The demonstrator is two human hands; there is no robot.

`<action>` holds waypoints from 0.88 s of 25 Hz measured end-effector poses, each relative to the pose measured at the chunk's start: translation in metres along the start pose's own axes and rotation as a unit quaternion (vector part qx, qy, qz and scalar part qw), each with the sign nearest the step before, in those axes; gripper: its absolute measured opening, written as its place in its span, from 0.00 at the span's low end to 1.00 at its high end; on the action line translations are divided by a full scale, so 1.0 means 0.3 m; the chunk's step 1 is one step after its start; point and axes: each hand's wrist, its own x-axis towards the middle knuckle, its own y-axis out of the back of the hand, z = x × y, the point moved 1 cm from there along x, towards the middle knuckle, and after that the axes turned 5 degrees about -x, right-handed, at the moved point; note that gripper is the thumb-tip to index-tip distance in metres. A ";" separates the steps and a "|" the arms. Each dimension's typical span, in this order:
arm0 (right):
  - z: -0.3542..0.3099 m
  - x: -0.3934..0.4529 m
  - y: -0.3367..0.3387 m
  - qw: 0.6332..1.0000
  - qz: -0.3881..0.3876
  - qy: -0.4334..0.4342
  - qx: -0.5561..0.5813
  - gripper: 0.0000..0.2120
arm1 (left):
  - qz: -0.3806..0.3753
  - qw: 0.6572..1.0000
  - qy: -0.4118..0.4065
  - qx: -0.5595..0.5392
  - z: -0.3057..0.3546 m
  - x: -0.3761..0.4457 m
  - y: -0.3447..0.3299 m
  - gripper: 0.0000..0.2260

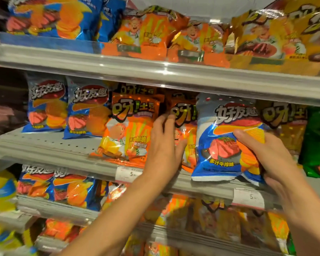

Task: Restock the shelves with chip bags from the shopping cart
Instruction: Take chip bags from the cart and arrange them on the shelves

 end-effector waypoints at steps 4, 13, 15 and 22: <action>-0.047 -0.031 -0.114 0.999 -0.035 0.014 0.001 0.22 | -0.009 0.993 -0.105 0.058 -0.045 -0.094 0.060 0.24; -0.188 -0.113 -0.533 0.996 -0.079 0.030 -0.021 0.31 | 0.019 0.995 -0.070 0.074 -0.297 -0.166 0.375 0.24; -0.212 -0.134 -0.635 0.995 -0.083 0.033 -0.043 0.30 | 0.008 0.995 -0.060 0.074 -0.367 -0.180 0.456 0.26; -0.249 -0.192 -1.034 0.997 -0.060 0.040 -0.025 0.25 | -0.048 0.989 -0.006 0.141 -0.696 -0.223 0.819 0.27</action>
